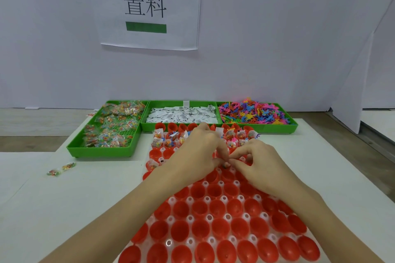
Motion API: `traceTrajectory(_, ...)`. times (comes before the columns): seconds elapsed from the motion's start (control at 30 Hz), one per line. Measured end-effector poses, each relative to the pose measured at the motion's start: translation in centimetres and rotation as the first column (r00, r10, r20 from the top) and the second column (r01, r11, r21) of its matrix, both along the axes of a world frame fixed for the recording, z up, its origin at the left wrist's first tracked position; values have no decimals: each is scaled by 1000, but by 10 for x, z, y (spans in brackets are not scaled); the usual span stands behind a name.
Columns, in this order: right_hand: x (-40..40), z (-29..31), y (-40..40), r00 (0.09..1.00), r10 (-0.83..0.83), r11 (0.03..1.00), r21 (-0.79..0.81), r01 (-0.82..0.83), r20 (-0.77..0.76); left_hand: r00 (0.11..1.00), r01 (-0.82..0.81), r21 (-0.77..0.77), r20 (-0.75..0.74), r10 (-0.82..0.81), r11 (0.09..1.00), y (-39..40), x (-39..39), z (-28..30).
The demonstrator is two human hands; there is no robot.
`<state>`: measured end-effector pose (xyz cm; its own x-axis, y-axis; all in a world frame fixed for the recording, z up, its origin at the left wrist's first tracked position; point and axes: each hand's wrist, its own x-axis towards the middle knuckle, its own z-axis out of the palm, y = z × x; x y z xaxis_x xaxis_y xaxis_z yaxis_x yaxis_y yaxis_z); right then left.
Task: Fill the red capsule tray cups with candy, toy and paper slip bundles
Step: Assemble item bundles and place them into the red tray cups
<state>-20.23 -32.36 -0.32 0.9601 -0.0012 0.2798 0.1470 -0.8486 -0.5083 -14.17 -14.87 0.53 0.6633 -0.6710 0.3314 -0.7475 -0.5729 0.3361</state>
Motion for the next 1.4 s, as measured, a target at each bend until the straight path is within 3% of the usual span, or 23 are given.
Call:
traceTrajectory(0.17,4,-4,3,996,-92,995,-29,92,3,999,-17,-3,-29,17,1000,-2,2,-2)
traceTrajectory(0.33,6,-3,2,996,-86,996,-7,86,-1,994,57,33,90,-60,998,-1,3,-3)
traceTrajectory(0.5,3,0,-10,998,-57,991,125,52,34,971,153,115,167,-171,981,9,4,-4)
traceTrajectory(0.57,3,2,-16,997,-73,979,192,65,38,973,152,83,161,-164,985,14,1,-4)
traceTrajectory(0.77,-1,8,-23,997,-80,938,339,69,17,998,-50,-173,18,54,984,53,-5,11)
traceTrajectory(0.83,-1,10,-24,996,-88,928,365,75,19,970,-234,-137,30,240,963,82,14,16)
traceTrajectory(0.9,-2,10,-23,996,-83,917,392,69,20,885,-465,4,24,465,885,118,35,17)
traceTrajectory(0.97,-2,9,-22,997,-70,913,403,57,17,805,-583,141,-28,592,800,149,51,12)
traceTrajectory(1.03,-1,8,-20,998,-57,917,396,47,14,774,-604,164,-114,623,780,167,60,6)
traceTrajectory(1.13,-1,5,-19,998,-56,917,396,50,3,752,-632,62,-192,630,773,176,65,2)
traceTrajectory(1.4,0,3,-22,998,-59,905,422,49,12,824,-567,-65,-72,562,821,178,53,-6)
